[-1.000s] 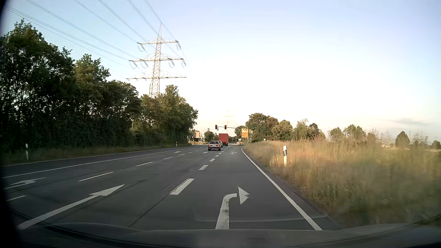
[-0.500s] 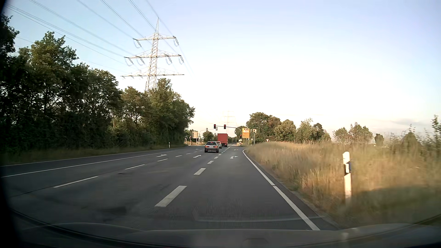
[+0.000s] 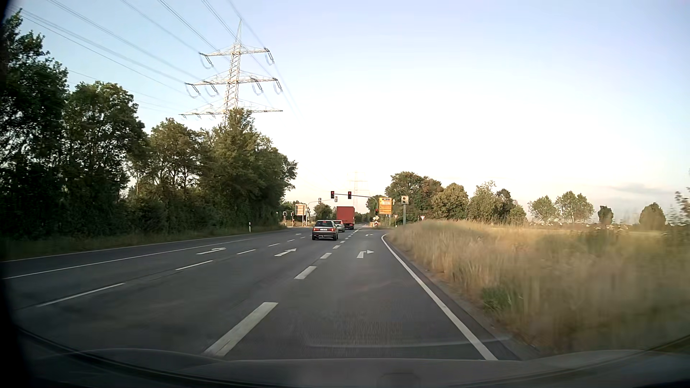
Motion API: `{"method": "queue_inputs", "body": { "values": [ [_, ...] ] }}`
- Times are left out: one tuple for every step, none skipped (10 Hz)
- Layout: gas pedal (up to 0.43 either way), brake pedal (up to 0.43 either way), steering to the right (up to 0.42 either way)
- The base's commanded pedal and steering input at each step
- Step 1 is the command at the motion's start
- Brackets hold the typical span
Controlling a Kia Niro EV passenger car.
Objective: Follow the waypoints while adhering to traffic rules and regulations
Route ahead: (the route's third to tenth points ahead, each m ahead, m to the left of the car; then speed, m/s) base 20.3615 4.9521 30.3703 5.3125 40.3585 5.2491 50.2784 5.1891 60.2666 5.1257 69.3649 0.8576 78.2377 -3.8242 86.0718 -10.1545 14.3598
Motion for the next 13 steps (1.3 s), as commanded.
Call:
{"method": "queue_inputs", "body": {
  "values": [
    [0.000, 0.213, 0.002],
    [0.000, 0.213, 0.002],
    [0.000, 0.213, 0.002],
    [0.000, 0.213, 0.002],
    [0.000, 0.213, 0.002],
    [0.000, 0.213, 0.002],
    [0.000, 0.213, 0.002],
    [0.000, 0.213, 0.002],
    [0.000, 0.213, 0.002],
    [0.000, 0.213, 0.002],
    [0.000, 0.213, 0.002],
    [0.000, 0.213, 0.002],
    [0.000, 0.213, 0.003]
  ]
}}
